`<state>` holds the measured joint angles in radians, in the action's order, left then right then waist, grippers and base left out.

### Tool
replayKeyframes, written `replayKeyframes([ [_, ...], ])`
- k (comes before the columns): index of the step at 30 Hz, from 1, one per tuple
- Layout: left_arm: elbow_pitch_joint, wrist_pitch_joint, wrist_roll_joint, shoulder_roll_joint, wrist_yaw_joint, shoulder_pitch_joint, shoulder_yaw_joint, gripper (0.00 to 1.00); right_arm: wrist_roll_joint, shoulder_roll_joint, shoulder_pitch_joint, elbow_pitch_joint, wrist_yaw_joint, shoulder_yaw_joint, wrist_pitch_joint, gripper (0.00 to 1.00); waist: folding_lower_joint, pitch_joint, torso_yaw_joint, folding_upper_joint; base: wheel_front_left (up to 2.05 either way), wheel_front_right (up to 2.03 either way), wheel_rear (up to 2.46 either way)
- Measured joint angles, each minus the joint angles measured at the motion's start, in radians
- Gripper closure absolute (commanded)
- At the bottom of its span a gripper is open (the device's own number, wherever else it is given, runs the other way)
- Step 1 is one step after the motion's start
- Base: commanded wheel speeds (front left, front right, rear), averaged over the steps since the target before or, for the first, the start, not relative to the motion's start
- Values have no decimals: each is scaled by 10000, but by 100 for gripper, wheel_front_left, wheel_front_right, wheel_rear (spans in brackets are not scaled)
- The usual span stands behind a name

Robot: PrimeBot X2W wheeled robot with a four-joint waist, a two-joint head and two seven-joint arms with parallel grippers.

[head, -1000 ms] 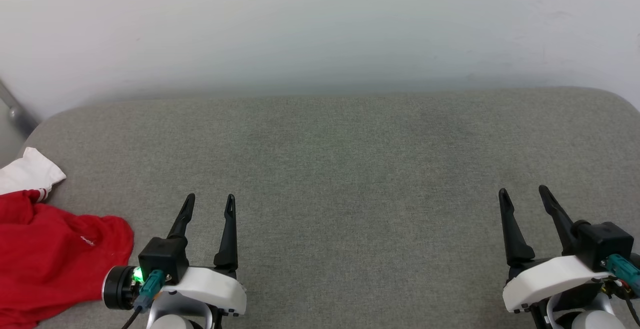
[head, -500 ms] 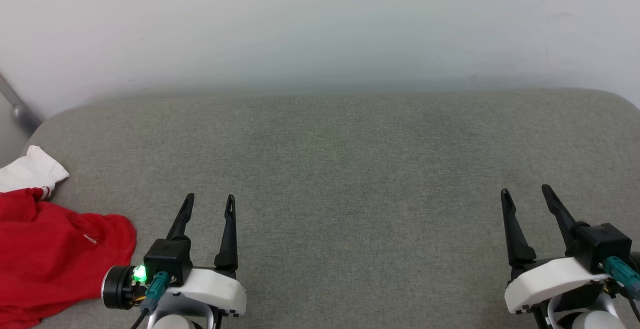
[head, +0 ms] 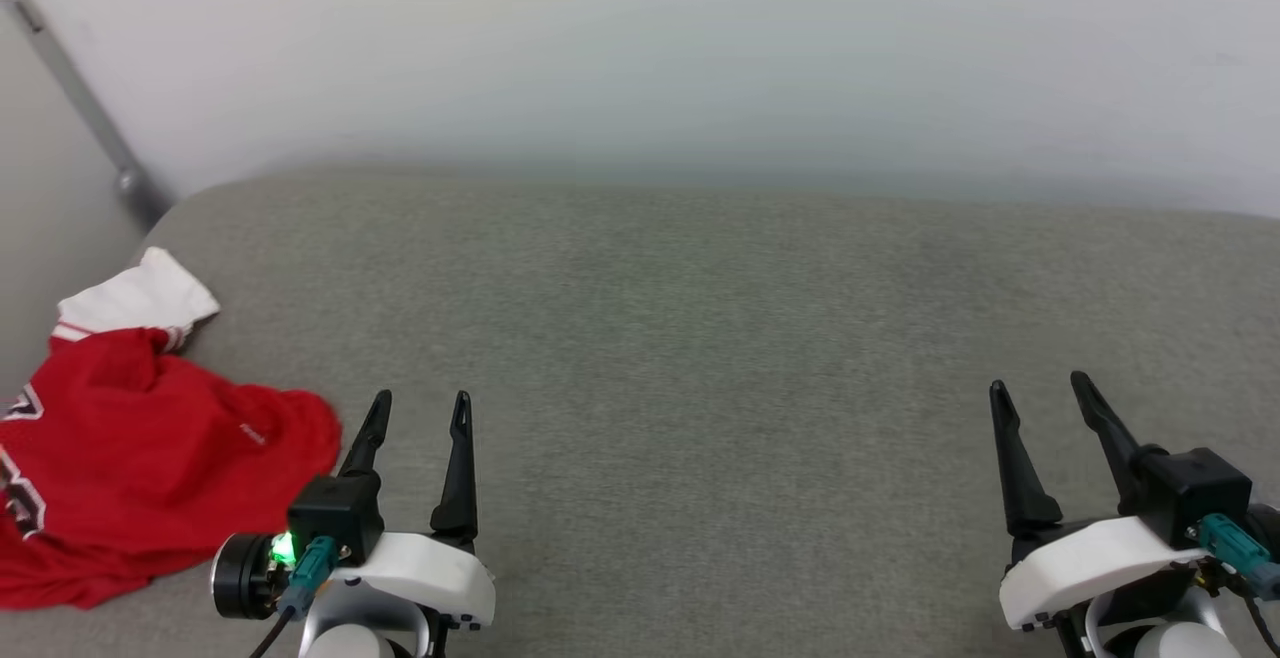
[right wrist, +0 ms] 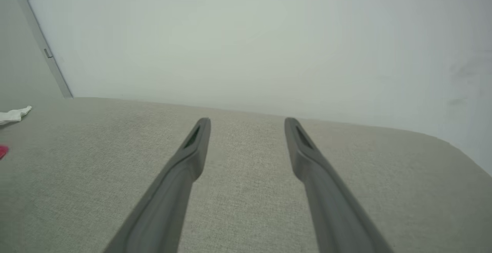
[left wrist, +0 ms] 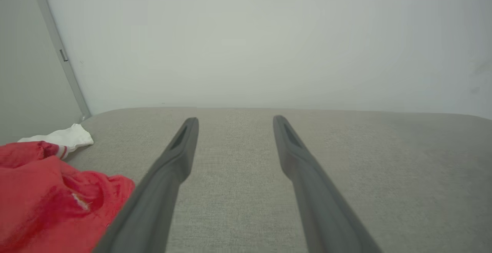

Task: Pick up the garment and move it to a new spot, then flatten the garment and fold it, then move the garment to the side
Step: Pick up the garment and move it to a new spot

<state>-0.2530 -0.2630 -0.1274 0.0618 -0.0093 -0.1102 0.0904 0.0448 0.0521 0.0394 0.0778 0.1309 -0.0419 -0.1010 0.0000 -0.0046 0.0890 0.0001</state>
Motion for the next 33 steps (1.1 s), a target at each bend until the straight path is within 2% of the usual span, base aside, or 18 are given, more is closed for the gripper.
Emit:
replayKeyframes([
  [21,-247,0,-316,169,17,56,-717,0,36,-8,171,180,0,995,-69,0,0,-41,3211,0,0,0,0],
  [26,-267,0,-357,207,17,162,-894,0,-186,-10,217,184,2,1227,10,0,0,-33,3611,0,0,0,0],
  [33,-261,0,-349,213,21,130,-995,0,-199,-10,274,113,0,1300,130,0,0,39,3682,0,0,0,0],
])
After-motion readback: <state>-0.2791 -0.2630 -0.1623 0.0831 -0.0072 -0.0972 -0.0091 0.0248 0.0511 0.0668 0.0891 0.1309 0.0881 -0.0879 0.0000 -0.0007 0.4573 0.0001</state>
